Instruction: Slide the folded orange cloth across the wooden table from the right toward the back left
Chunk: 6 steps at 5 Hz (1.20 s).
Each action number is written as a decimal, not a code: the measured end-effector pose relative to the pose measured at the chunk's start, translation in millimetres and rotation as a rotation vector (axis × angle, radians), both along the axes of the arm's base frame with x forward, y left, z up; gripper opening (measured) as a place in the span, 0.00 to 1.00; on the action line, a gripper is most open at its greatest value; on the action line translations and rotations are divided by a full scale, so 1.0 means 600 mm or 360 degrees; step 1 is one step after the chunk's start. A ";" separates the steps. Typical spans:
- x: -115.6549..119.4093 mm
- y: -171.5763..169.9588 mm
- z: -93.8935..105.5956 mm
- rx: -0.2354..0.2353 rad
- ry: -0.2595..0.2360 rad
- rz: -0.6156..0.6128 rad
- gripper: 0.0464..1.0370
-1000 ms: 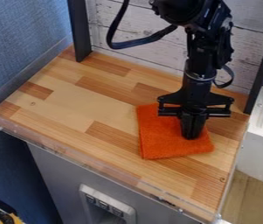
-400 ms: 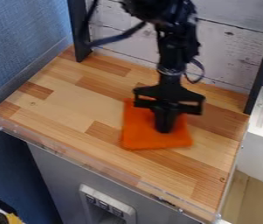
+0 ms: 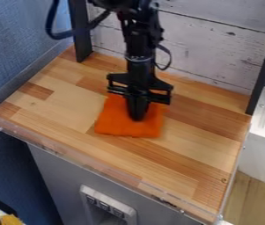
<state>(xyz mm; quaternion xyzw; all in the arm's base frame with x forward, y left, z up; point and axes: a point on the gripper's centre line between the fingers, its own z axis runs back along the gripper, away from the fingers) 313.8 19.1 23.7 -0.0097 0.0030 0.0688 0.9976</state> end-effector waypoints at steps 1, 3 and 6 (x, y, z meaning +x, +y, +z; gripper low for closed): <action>0.017 0.028 0.015 0.0003 -0.0047 -0.0085 0.02; 0.041 0.075 0.024 0.0015 -0.0044 -0.0198 0.02; 0.055 0.110 0.029 0.0048 -0.0002 -0.0274 0.02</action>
